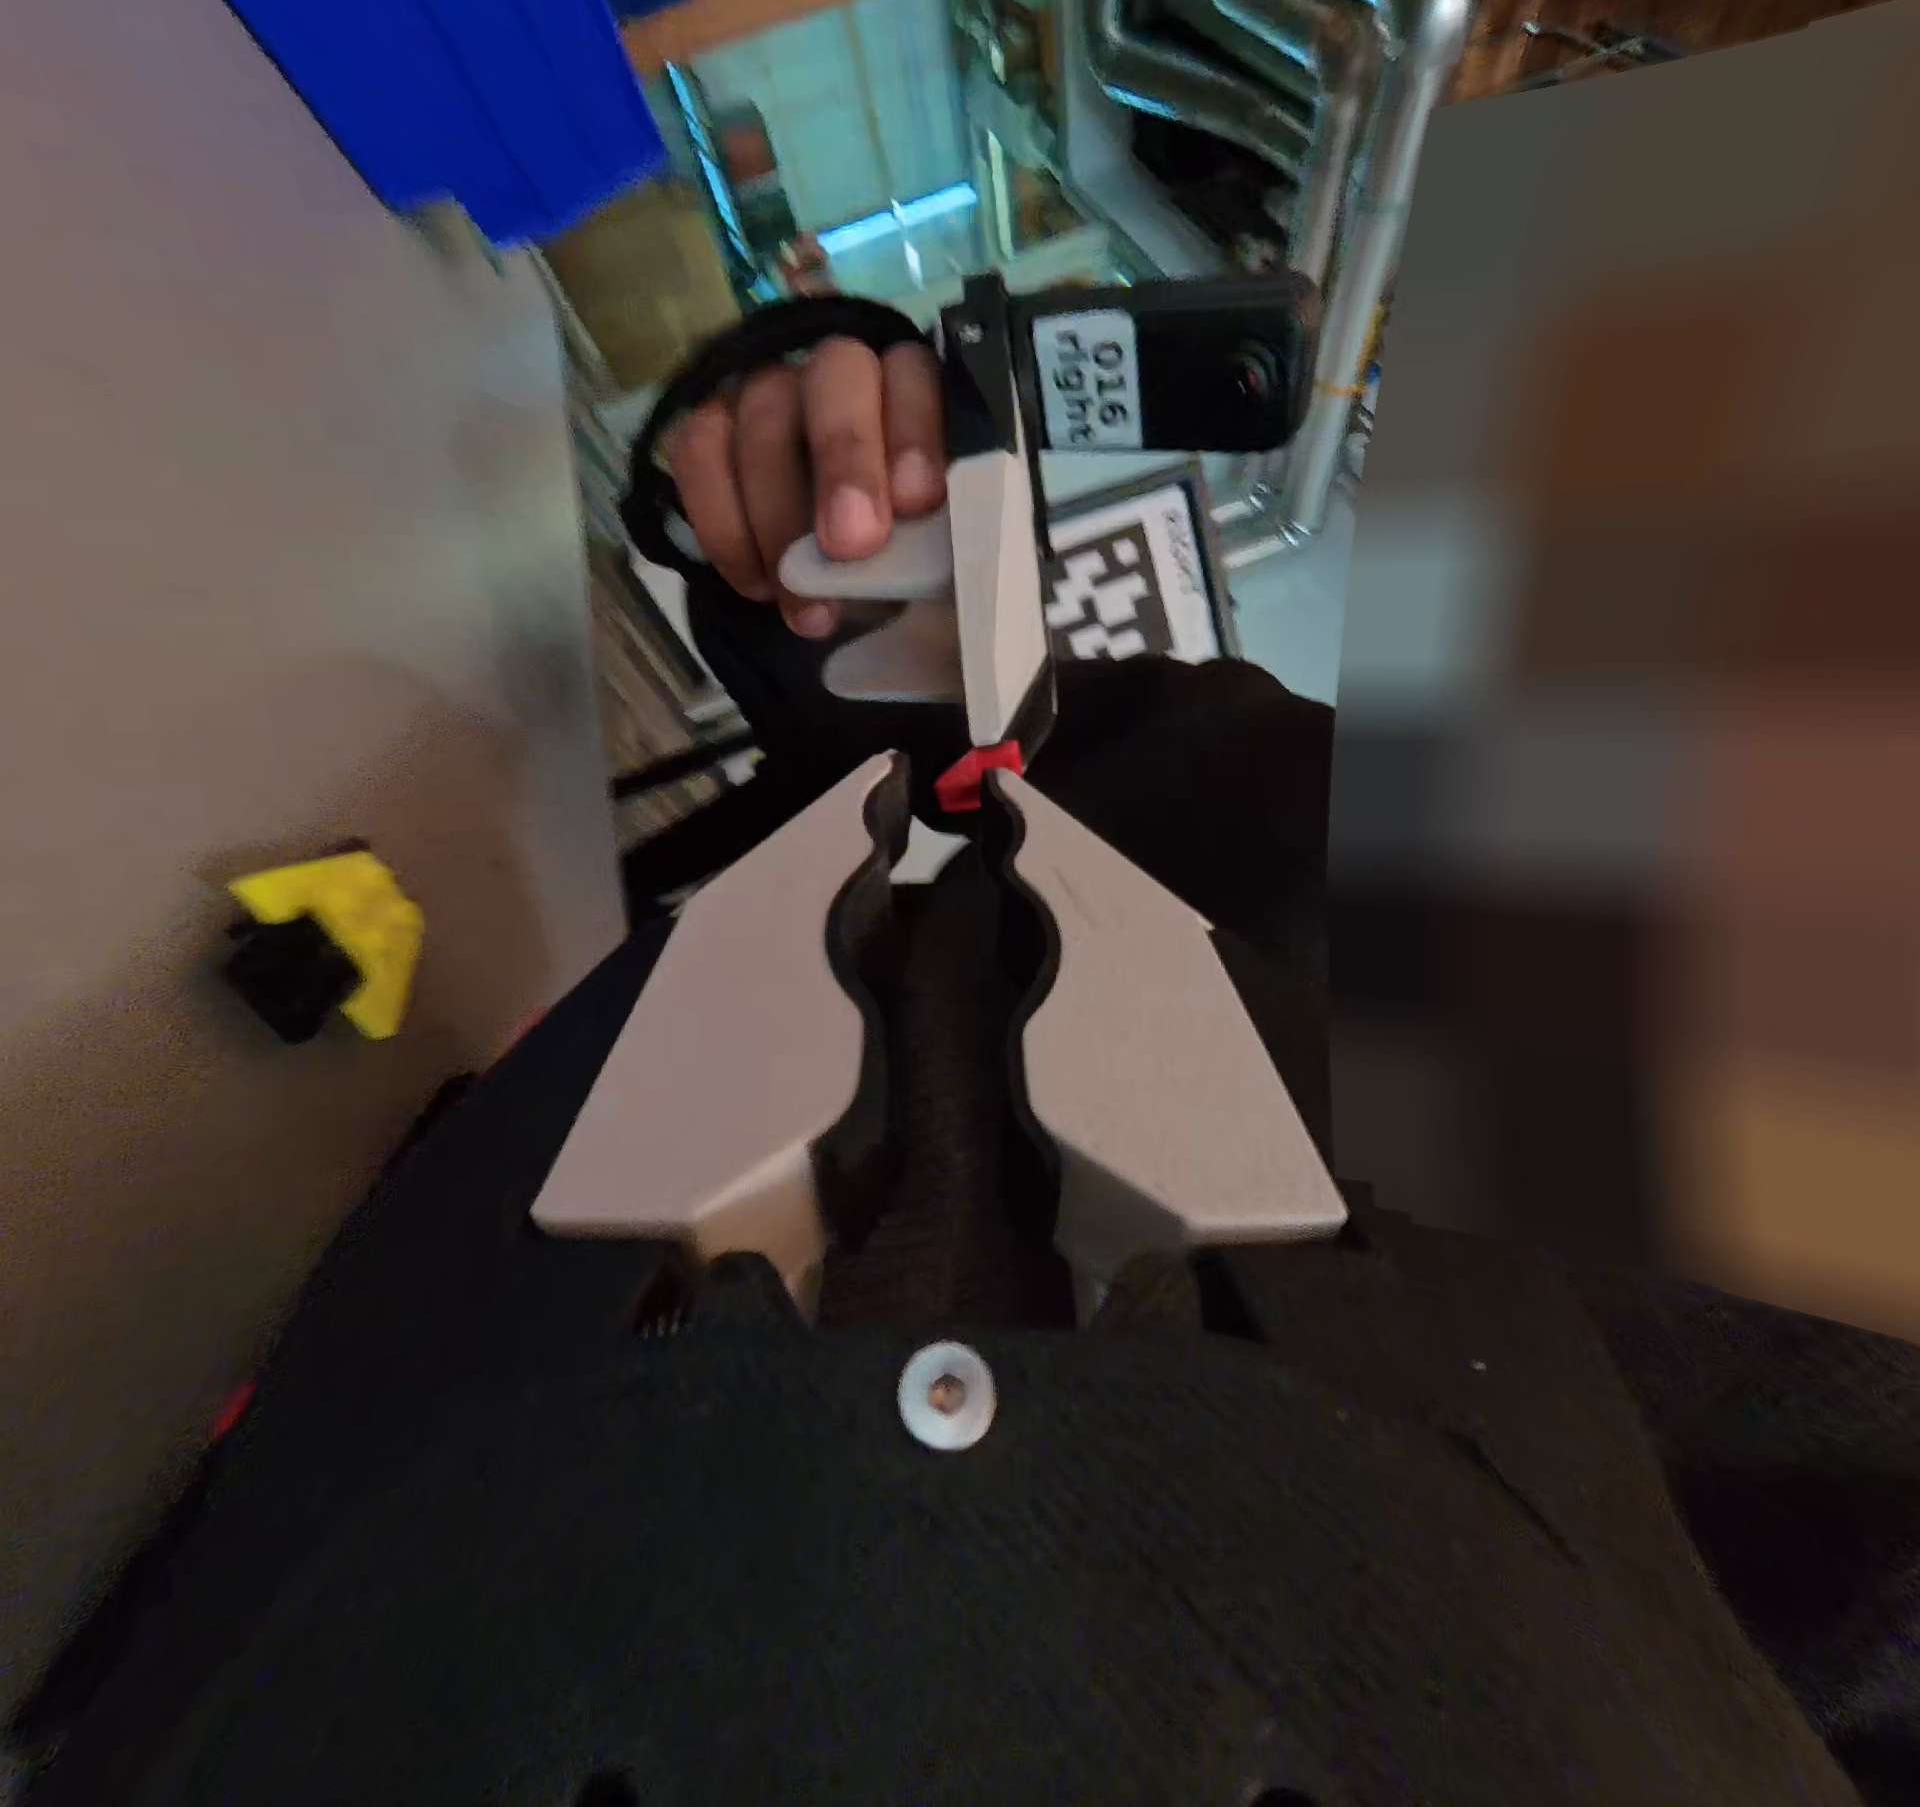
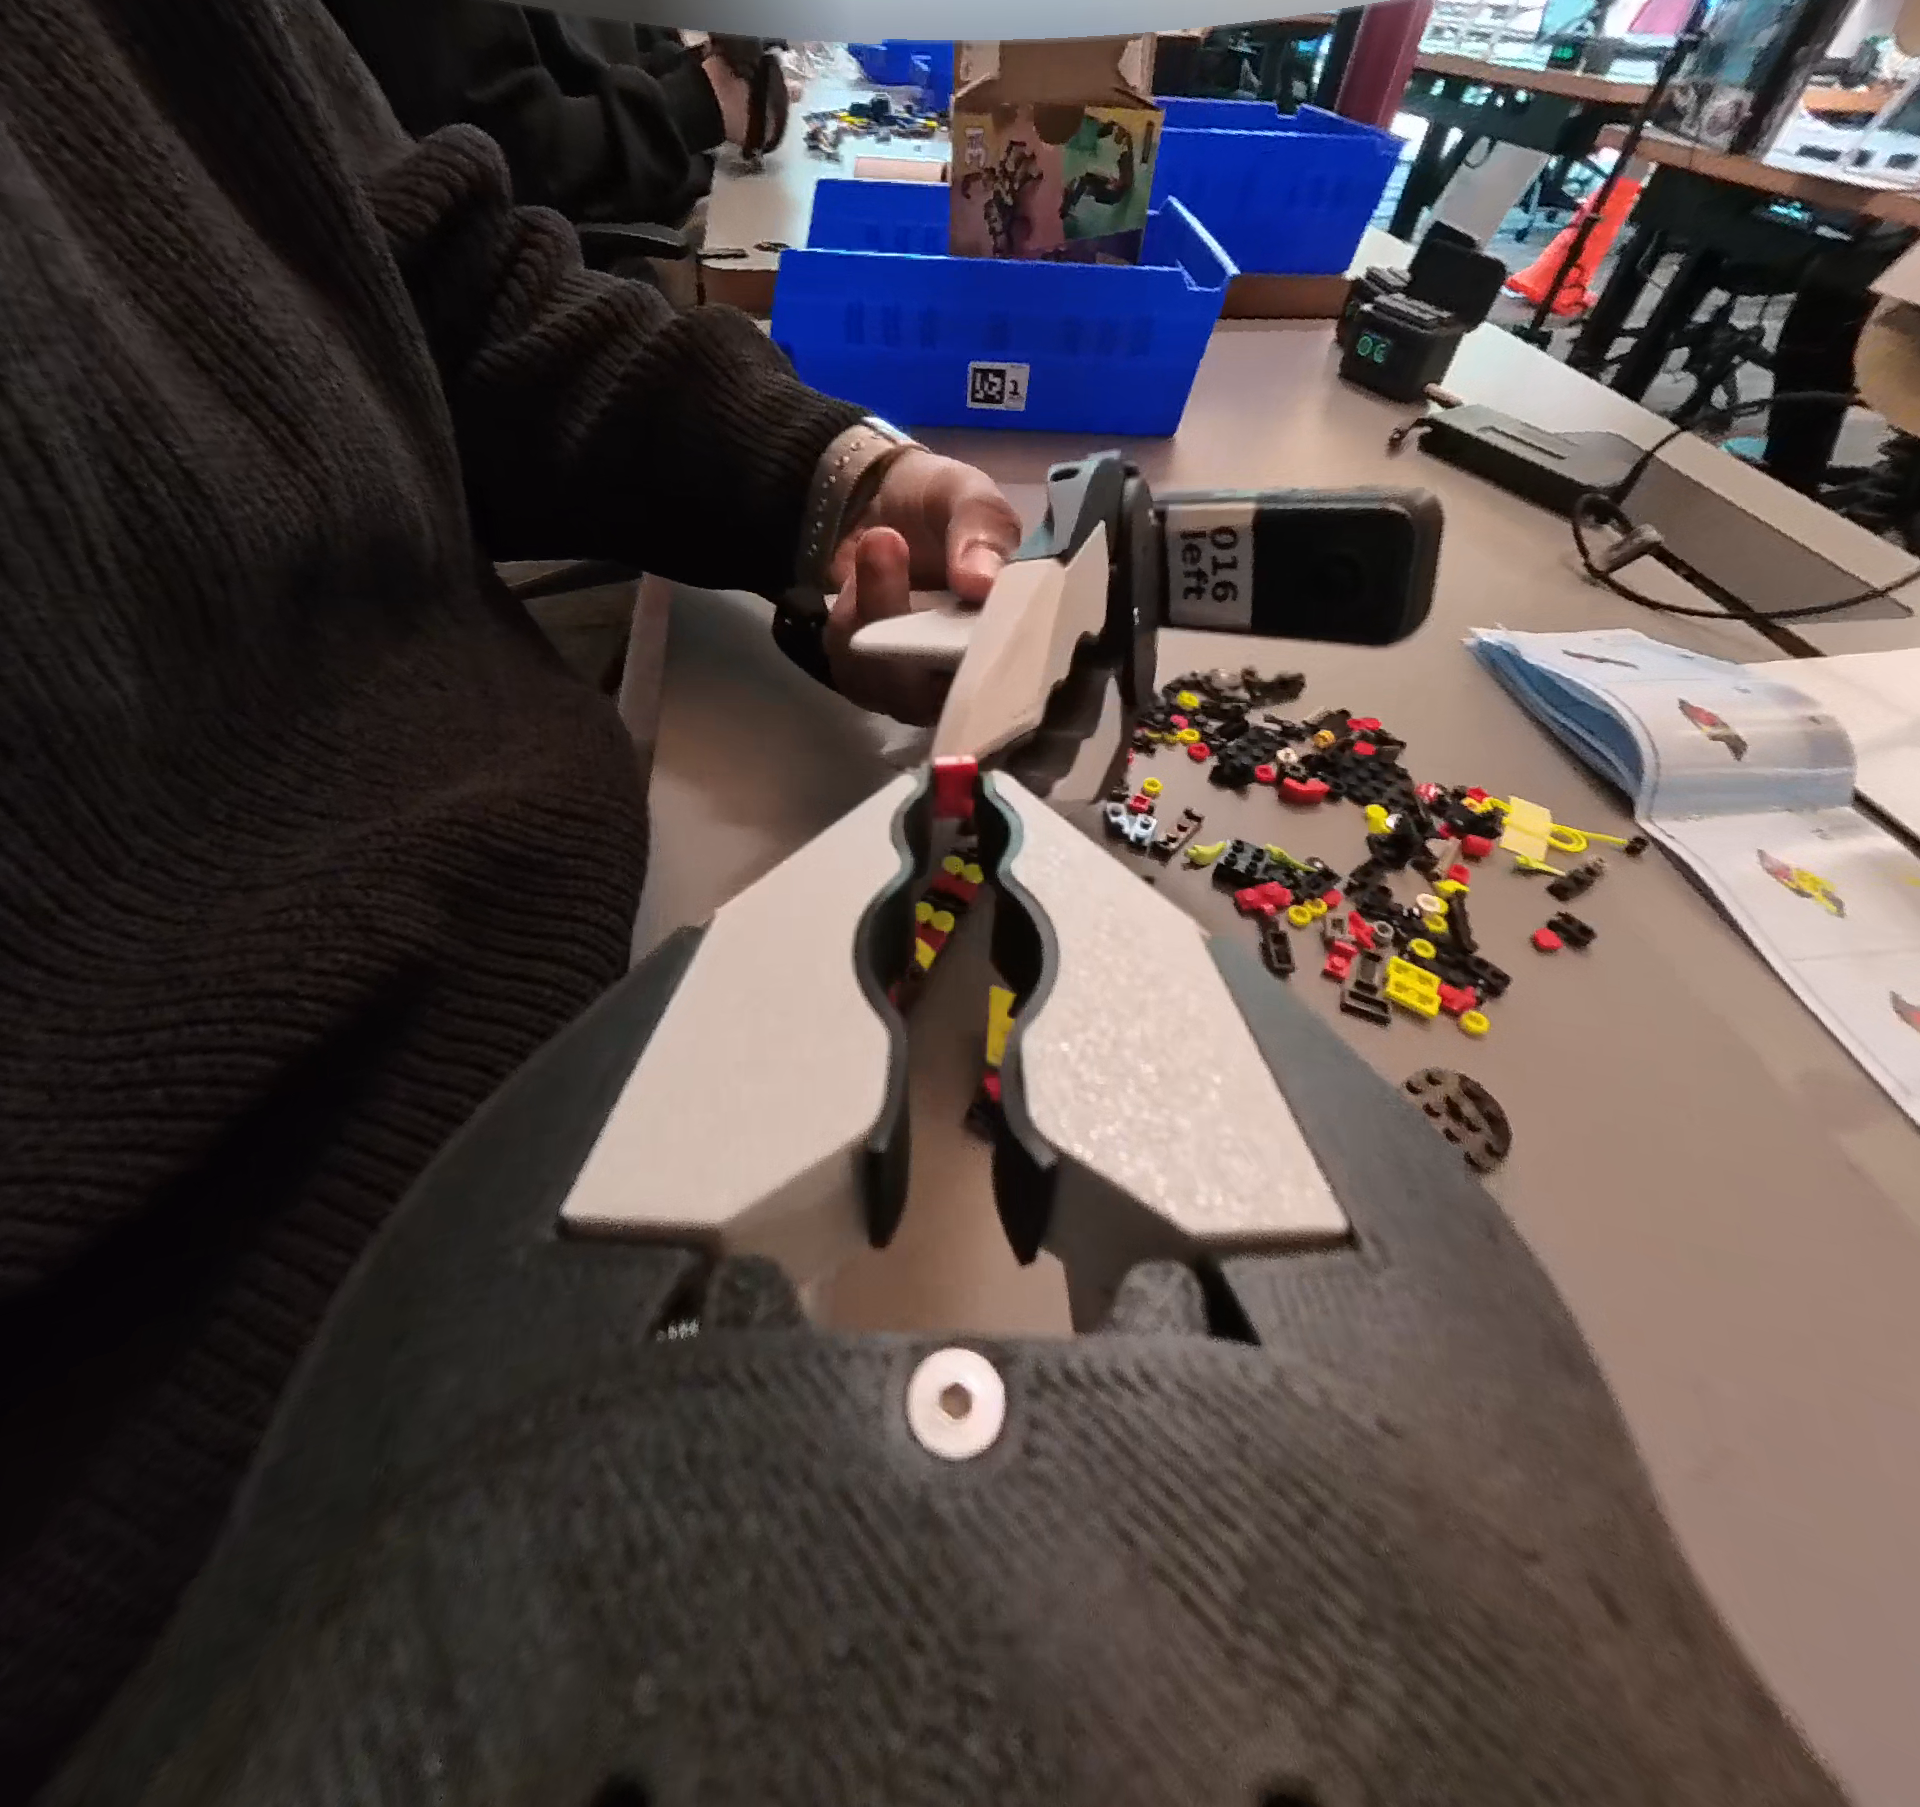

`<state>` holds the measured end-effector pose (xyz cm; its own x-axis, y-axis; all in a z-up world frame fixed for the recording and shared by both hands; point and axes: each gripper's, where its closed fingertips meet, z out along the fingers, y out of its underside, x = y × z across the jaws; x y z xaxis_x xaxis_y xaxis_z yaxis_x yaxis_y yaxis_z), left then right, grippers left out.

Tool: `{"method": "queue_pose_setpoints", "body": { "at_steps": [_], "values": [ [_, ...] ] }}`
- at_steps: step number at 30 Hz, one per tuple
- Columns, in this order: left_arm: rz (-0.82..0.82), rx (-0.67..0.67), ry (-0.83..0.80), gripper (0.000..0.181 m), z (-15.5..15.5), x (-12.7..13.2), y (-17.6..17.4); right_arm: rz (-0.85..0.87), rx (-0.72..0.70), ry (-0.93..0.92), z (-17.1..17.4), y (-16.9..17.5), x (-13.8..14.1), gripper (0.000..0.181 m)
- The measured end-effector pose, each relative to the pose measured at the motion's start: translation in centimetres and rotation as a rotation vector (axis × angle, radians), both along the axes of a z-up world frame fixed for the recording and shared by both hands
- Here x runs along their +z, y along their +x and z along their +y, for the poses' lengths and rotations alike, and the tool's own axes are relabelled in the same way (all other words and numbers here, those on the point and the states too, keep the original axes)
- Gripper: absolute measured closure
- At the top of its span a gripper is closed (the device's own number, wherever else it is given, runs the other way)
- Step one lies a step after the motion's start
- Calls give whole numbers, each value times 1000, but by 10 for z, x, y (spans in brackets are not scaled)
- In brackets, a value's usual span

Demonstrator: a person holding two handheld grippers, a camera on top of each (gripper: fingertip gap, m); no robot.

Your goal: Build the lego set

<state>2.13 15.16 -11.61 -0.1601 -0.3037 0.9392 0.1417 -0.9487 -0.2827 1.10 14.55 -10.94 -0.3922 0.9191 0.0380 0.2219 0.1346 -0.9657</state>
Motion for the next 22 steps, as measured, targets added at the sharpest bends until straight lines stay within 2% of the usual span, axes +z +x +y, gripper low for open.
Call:
{"method": "queue_pose_setpoints", "body": {
  "at_steps": [1, 3, 6, 9, 12, 17, 22],
  "values": [
    [42, 48, 15, 166, 7, -4, -4, -9, -27, -12, 5, -2, -1, 175],
    [172, 131, 77, 164, 18, -16, -13, -84, -106, -40, 21, -5, -14, 175],
    [420, 214, 183, 156, 28, -37, -24, -361, -210, -106, 37, -3, -60, 175],
    [677, 215, 316, 151, 29, -60, -25, -573, -298, -136, 39, 1, -95, 175],
    [926, 199, 393, 159, 30, -87, -29, -679, -341, -98, 35, 3, -108, 175],
    [932, 150, 289, 156, 23, -102, -25, -738, -346, -46, 26, 3, -111, 175],
    [987, 152, 290, 154, 24, -110, -27, -754, -368, -22, 27, 2, -112, 175]
  ]
}}
